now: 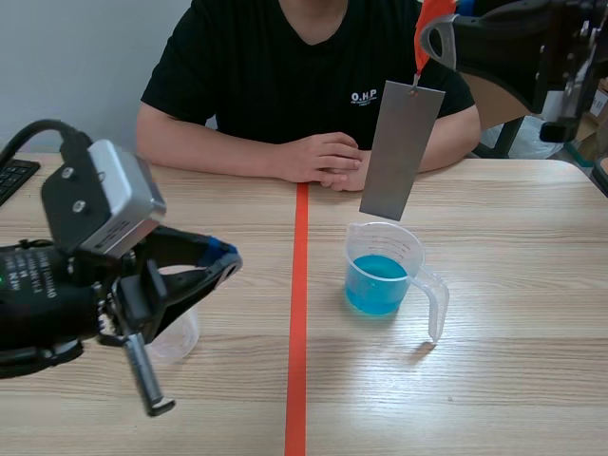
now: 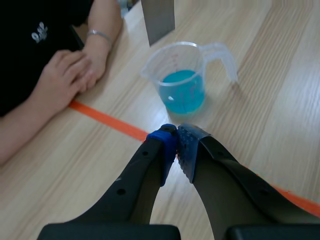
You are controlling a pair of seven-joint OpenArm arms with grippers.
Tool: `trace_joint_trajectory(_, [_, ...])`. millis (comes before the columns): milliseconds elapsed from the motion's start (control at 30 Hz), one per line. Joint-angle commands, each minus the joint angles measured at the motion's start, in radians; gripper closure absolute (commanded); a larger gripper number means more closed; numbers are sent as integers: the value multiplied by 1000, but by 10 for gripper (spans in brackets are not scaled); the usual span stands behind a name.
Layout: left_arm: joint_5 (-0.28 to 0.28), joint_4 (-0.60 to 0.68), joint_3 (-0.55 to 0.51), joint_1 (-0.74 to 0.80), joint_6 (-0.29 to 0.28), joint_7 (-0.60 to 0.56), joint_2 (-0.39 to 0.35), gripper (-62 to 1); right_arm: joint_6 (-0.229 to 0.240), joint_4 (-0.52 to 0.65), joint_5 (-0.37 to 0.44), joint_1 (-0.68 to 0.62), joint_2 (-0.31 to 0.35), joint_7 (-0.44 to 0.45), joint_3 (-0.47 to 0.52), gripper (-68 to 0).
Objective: Do the redox reaction experiment.
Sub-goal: 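Raise the plate and point at it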
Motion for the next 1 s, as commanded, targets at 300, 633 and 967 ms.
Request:
trace_joint_trajectory(300, [151, -204, 94, -188, 0, 59, 218, -46, 6, 11, 19, 12, 16, 16, 27, -17])
trace_joint_trajectory(633, [177, -330, 166, -330, -6, 70, 322, -46, 6, 11, 19, 12, 16, 15, 27, -17])
trace_joint_trajectory(967, [211, -444, 193, -428, -5, 71, 434, -46, 6, 11, 19, 12, 16, 15, 27, -17])
